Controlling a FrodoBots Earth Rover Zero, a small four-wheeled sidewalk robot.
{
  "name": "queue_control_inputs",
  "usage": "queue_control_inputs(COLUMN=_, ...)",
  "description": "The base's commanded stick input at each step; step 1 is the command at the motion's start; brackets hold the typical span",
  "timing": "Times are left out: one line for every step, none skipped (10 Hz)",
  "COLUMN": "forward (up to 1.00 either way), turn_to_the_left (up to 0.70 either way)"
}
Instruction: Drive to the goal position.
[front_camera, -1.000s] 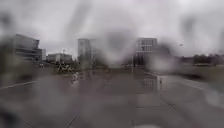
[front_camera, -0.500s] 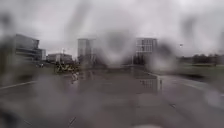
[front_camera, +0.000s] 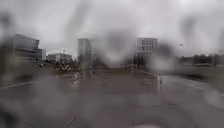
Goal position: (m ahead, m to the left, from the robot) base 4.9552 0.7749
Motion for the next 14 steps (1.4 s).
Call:
queue_control_inputs(forward=0.07, turn_to_the_left=0.0)
queue_control_inputs(forward=0.07, turn_to_the_left=0.0)
queue_control_inputs(forward=0.07, turn_to_the_left=0.0)
queue_control_inputs(forward=0.07, turn_to_the_left=0.0)
queue_control_inputs(forward=0.07, turn_to_the_left=0.0)
queue_control_inputs(forward=0.07, turn_to_the_left=0.0)
queue_control_inputs(forward=0.07, turn_to_the_left=0.0)
queue_control_inputs(forward=0.07, turn_to_the_left=0.0)
queue_control_inputs(forward=0.07, turn_to_the_left=0.0)
queue_control_inputs(forward=0.07, turn_to_the_left=0.0)
queue_control_inputs(forward=0.07, turn_to_the_left=0.0)
queue_control_inputs(forward=0.07, turn_to_the_left=0.0)
queue_control_inputs(forward=0.07, turn_to_the_left=0.0)
queue_control_inputs(forward=0.07, turn_to_the_left=0.0)
